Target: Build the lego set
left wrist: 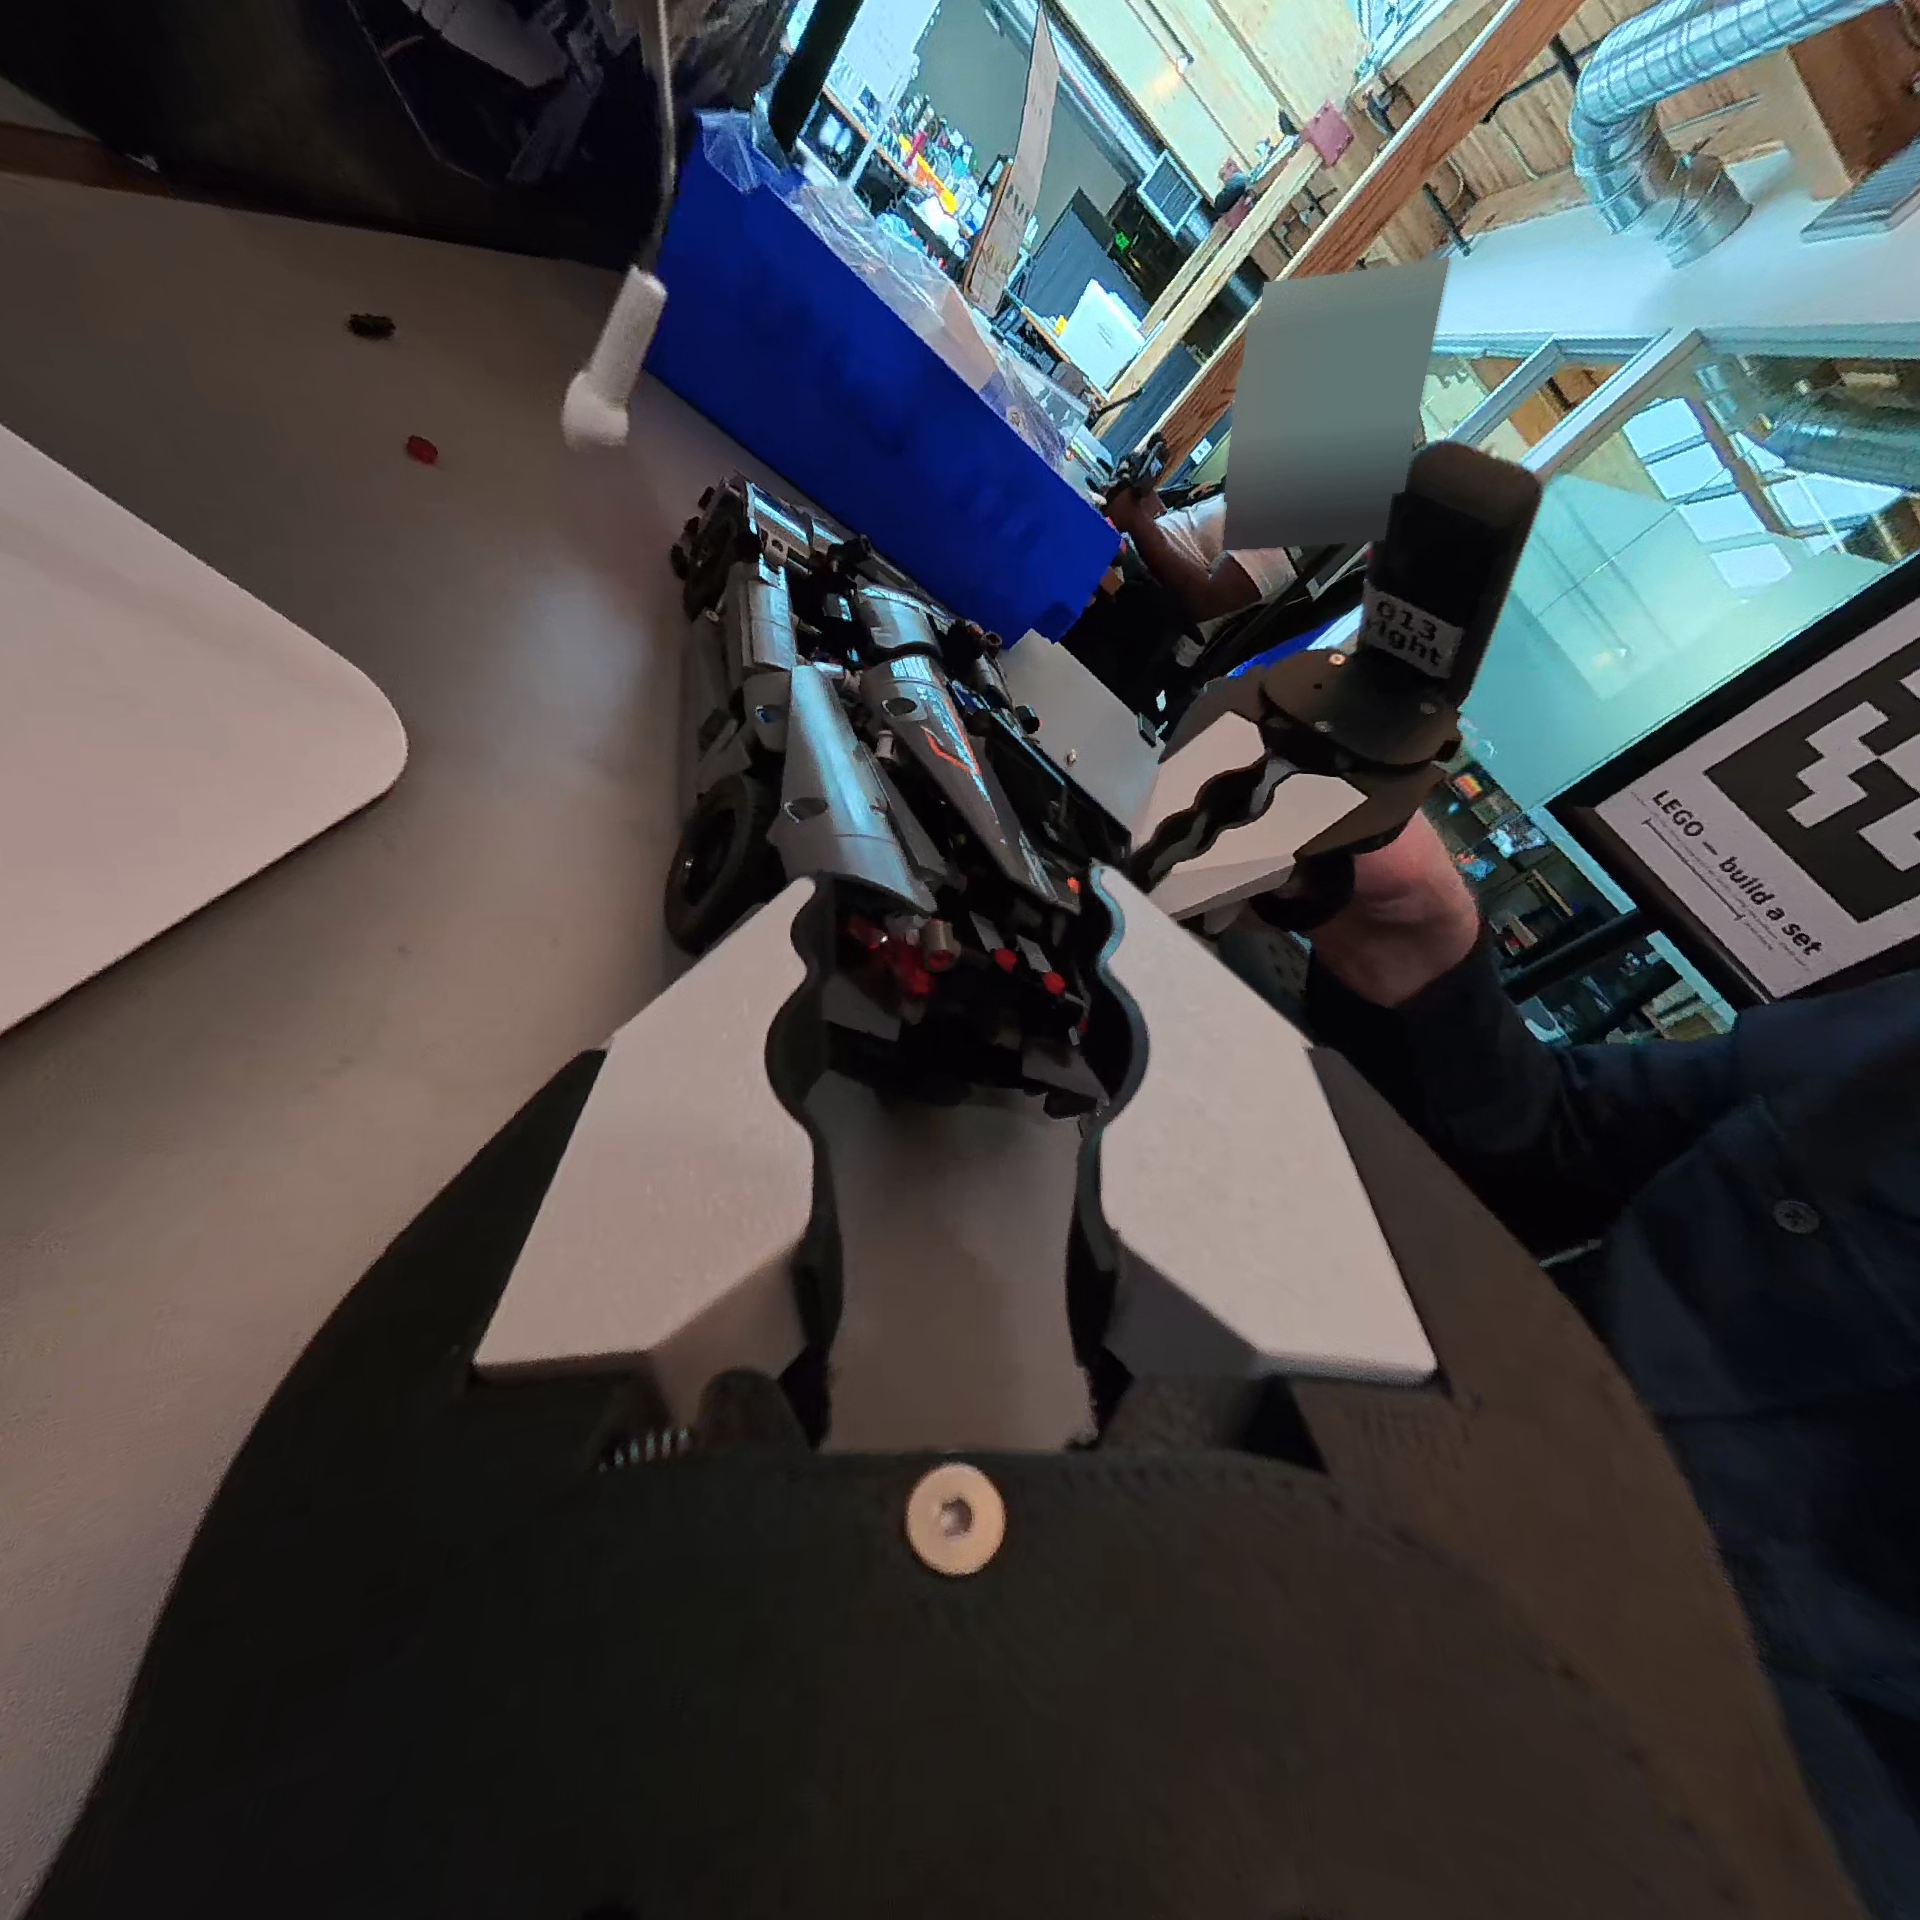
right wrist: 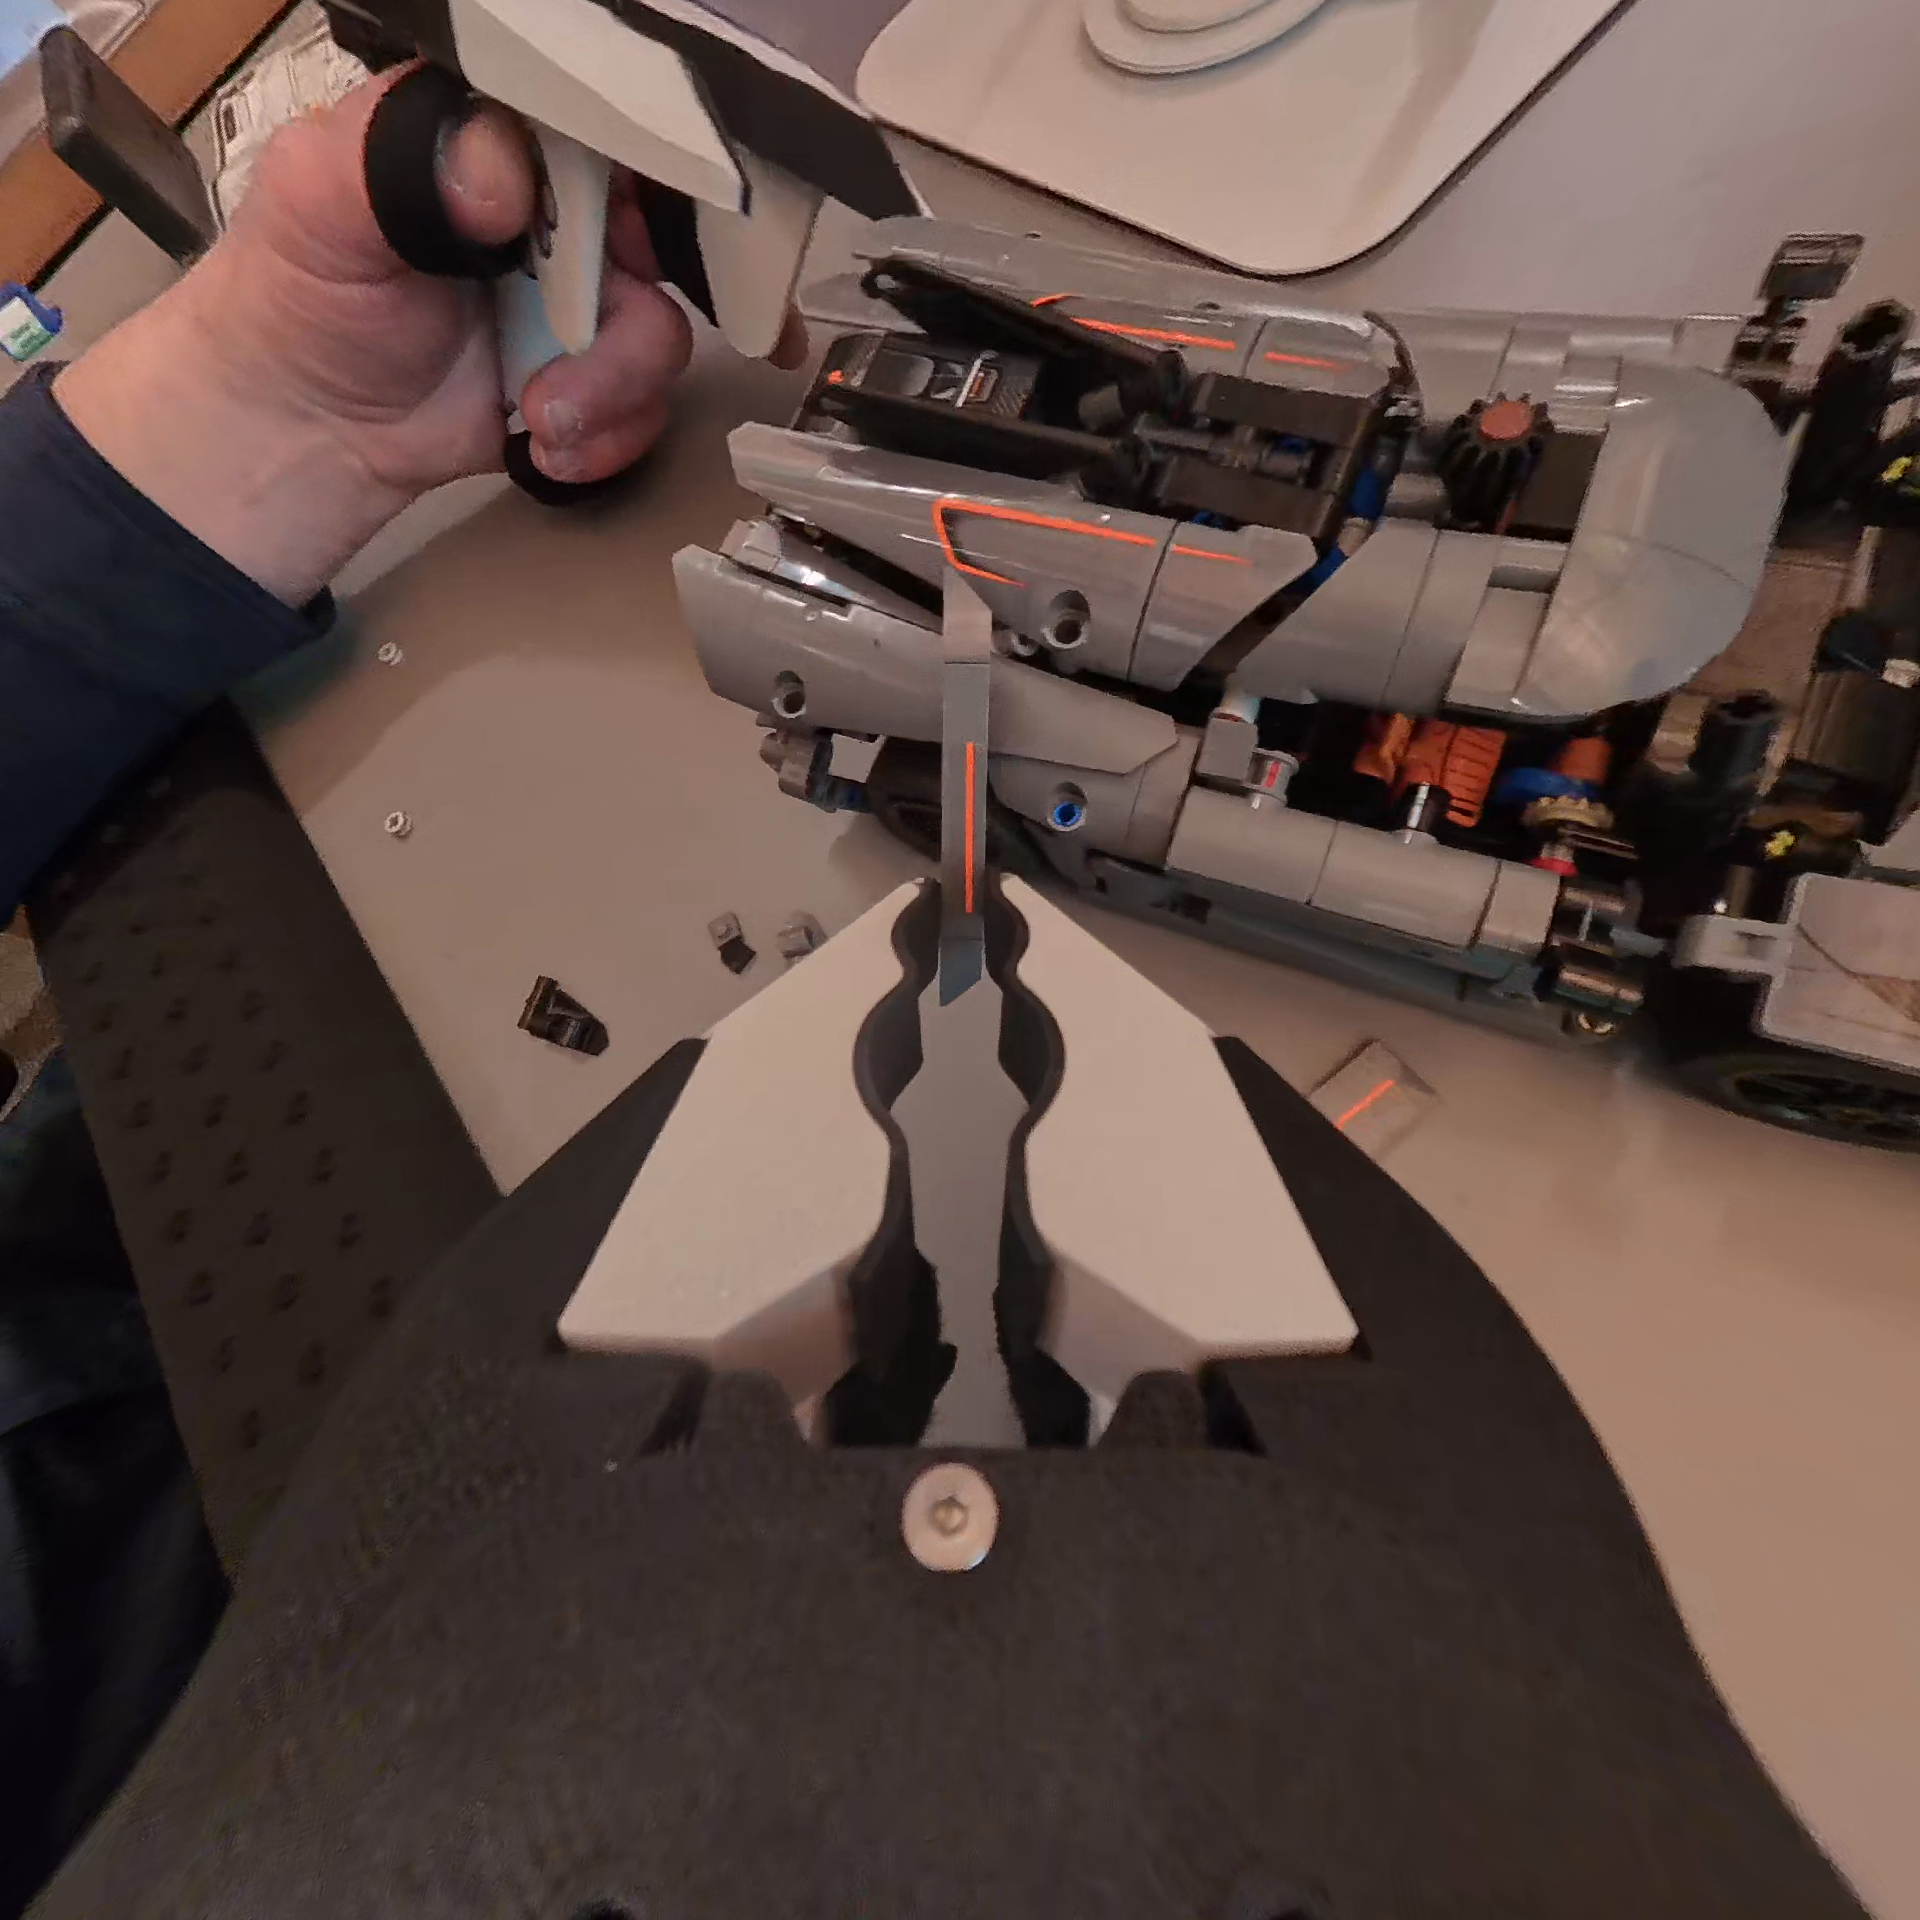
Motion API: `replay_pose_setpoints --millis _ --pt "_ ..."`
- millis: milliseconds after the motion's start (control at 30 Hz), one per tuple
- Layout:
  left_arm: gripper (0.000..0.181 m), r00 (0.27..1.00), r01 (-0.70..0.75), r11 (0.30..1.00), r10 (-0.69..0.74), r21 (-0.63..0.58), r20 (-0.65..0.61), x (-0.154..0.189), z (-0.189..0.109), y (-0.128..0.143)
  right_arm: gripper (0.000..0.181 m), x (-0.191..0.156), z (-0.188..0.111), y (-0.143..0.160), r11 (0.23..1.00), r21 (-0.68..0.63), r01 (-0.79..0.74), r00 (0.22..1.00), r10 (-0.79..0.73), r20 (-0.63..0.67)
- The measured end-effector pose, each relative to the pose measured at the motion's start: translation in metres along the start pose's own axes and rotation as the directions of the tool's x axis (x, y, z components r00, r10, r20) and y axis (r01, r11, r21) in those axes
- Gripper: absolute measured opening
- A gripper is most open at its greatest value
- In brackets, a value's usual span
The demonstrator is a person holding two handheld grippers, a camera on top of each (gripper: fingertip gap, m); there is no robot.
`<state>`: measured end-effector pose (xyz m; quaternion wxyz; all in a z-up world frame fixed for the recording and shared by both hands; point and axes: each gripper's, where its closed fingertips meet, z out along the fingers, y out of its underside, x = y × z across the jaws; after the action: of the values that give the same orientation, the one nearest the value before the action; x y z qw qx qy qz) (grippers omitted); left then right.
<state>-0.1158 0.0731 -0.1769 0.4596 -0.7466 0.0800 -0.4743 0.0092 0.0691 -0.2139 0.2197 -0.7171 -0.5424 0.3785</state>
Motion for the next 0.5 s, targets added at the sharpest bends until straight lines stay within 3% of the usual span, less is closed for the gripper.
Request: replay_pose_setpoints --millis 167,400,500 --pt "0.048 1.0 -0.002 0.997 0.002 0.078 0.004 -0.005 -0.004 -0.014 0.006 0.002 -0.001 -0.005 0.998 0.043 -0.045 0.998 0.044 0.035" --pt "0.051 0.995 0.055 0.998 -0.055 -0.008 -0.088 0.001 0.021 -0.005 0.006 0.003 0.002 -0.008 0.992 0.077 -0.096 0.993 0.091 0.069" --pt "0.049 0.997 0.035 0.999 -0.035 -0.014 -0.064 0.0 0.024 -0.004 0.006 0.006 0.002 -0.008 0.992 0.077 -0.095 0.994 0.091 0.061"
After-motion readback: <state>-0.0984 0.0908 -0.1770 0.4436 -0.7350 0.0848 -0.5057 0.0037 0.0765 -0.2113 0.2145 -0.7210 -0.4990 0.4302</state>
